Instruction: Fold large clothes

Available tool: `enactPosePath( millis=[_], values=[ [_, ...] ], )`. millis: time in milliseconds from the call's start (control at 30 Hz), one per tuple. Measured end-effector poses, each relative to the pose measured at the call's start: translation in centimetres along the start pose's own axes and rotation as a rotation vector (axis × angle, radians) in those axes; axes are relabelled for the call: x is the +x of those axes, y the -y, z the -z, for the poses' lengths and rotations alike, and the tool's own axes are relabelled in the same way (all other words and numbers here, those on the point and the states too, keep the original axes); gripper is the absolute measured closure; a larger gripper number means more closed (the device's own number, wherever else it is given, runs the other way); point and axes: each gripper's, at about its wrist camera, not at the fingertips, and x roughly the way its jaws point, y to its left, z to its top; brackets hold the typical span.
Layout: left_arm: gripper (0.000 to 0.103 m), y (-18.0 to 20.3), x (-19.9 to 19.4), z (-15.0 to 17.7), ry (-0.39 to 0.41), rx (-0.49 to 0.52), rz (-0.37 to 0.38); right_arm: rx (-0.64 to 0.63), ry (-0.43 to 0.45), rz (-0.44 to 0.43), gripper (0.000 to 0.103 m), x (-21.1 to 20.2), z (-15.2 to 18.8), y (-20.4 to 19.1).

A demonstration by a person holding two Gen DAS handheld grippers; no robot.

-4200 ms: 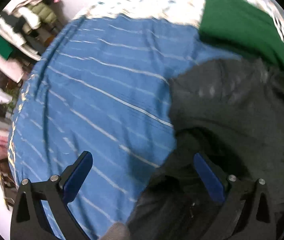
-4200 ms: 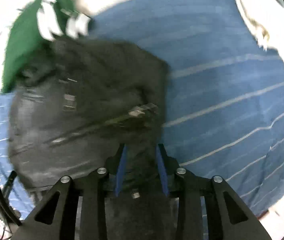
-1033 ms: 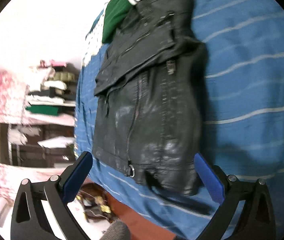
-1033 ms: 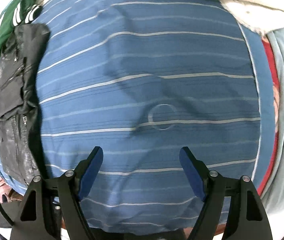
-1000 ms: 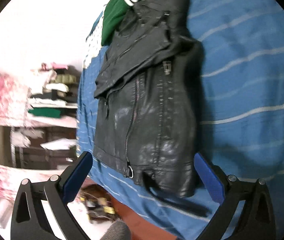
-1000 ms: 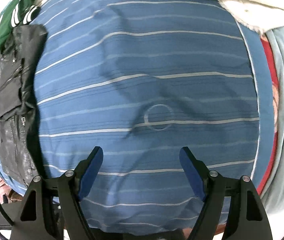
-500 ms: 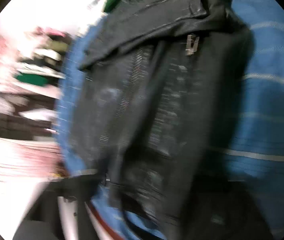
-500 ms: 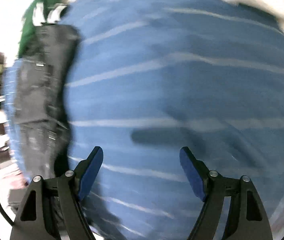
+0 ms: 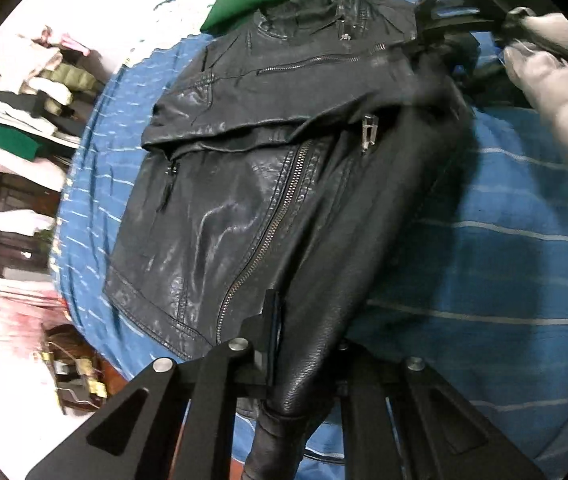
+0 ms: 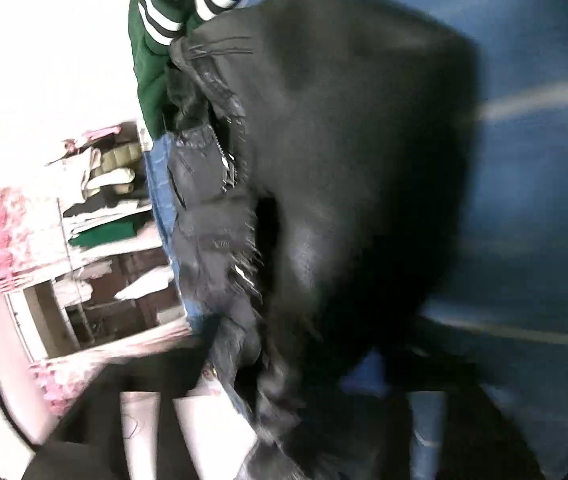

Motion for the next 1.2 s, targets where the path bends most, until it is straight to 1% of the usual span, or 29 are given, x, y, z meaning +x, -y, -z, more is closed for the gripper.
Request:
enactPosePath(
  millis=[33, 67, 133, 167, 200, 233, 267, 300, 367, 400, 467, 500, 600, 667, 700, 767, 833, 867, 900, 933, 967, 1000, 1033, 1067, 1100, 1133, 1167, 1200],
  values=[
    [0.096, -0.5, -0.1, 0.0, -0.002, -0.002, 0.019, -0.002, 0.017, 0.007, 0.083, 0.1, 0.3, -1.1],
    [0.096, -1.2, -0.3, 0.0, -0.005, -0.006, 0.042, -0.011, 0.033, 0.034, 0.084, -0.3, 0.8, -2.9],
    [0.095, -3.7, -0.7, 0.0, -0.011, -0.037, 0.115, -0.044, 0.051, 0.072, 0.085, -0.6, 1.5, -6.7],
    [0.094, -4.7, -0.9, 0.1, -0.014, -0.043, 0.139, -0.075, 0.058, 0.108, 0.085, -0.6, 2.0, -9.1],
    [0.094, -5.8, -1.1, 0.2, -0.014, -0.054, 0.166, -0.094, 0.061, 0.134, 0.085, -0.8, 2.2, -10.5],
    [0.093, -7.7, -1.3, 0.2, -0.016, -0.071, 0.201, -0.118, 0.064, 0.175, 0.085, -0.7, 2.5, -12.9],
    [0.092, -8.6, -1.3, 0.3, -0.02, -0.076, 0.217, -0.136, 0.063, 0.208, 0.085, -0.3, 2.9, -14.8],
    [0.091, -10.4, -1.2, 0.0, -0.028, -0.096, 0.25, -0.153, 0.063, 0.247, 0.085, 0.1, 3.3, -16.8],
    [0.09, -13.5, -0.5, -0.5, -0.04, -0.147, 0.299, -0.194, 0.053, 0.33, 0.085, 2.4, 3.3, -21.4],
    [0.09, -15.3, 0.1, -0.7, -0.049, -0.18, 0.327, -0.211, 0.052, 0.353, 0.085, 2.9, 3.6, -22.7],
    [0.09, -18.5, 1.5, -1.1, -0.06, -0.24, 0.355, -0.234, 0.036, 0.41, 0.085, 6.4, 3.6, -26.1],
    [0.09, -20.3, 2.5, -1.3, -0.066, -0.275, 0.363, -0.246, 0.031, 0.426, 0.085, 7.2, 4.0, -26.8],
    [0.09, -24.4, 5.4, -1.4, -0.076, -0.342, 0.354, -0.291, 0.001, 0.477, 0.085, 13.5, 3.9, -31.0],
    [0.089, -26.9, 8.1, -1.4, -0.097, -0.38, 0.347, -0.325, -0.029, 0.509, 0.085, 17.7, 4.0, -32.7],
    [0.089, -27.9, 9.5, -1.2, -0.111, -0.397, 0.351, -0.334, -0.042, 0.521, 0.085, 19.4, 4.0, -33.1],
    [0.089, -29.5, 12.8, -0.8, -0.154, -0.423, 0.374, -0.356, -0.086, 0.581, 0.086, 24.4, 3.9, -33.9],
    [0.089, -30.6, 16.2, 0.0, -0.201, -0.466, 0.428, -0.371, -0.121, 0.64, 0.085, 28.3, 3.7, -33.7],
    [0.089, -30.7, 17.3, 0.3, -0.216, -0.47, 0.449, -0.377, -0.138, 0.679, 0.085, 30.1, 3.5, -33.3],
    [0.089, -30.8, 18.6, 0.6, -0.228, -0.472, 0.474, -0.364, -0.145, 0.695, 0.083, 31.2, 3.3, -32.8],
    [0.089, -30.9, 19.6, 0.8, -0.236, -0.476, 0.494, -0.369, -0.161, 0.701, 0.073, 32.2, 3.1, -32.6],
    [0.089, -31.1, 20.0, 0.9, -0.242, -0.482, 0.518, -0.388, -0.182, 0.712, 0.066, 33.0, 3.0, -32.6],
    [0.089, -31.4, 20.2, 1.1, -0.244, -0.498, 0.545, -0.402, -0.195, 0.708, 0.062, 33.0, 3.0, -32.7],
    [0.089, -32.2, 20.3, 1.4, -0.249, -0.534, 0.594, -0.412, -0.213, 0.668, 0.052, 32.5, 3.2, -33.1],
    [0.088, -32.7, 20.3, 1.6, -0.251, -0.55, 0.621, -0.422, -0.227, 0.627, 0.045, 31.9, 3.2, -33.4],
    [0.088, -33.5, 20.0, 2.0, -0.25, -0.586, 0.672, -0.433, -0.233, 0.57, 0.045, 30.4, 3.3, -34.0],
    [0.088, -34.2, 19.6, 2.3, -0.245, -0.616, 0.71, -0.441, -0.225, 0.533, 0.045, 29.1, 3.3, -34.4],
    [0.087, -34.7, 19.2, 2.5, -0.241, -0.633, 0.734, -0.456, -0.204, 0.489, 0.045, 26.9, 3.2, -35.0],
    [0.087, -35.1, 18.6, 2.7, -0.23, -0.653, 0.758, -0.466, -0.174, 0.482, 0.045, 25.0, 3.0, -35.4]
  ],
)
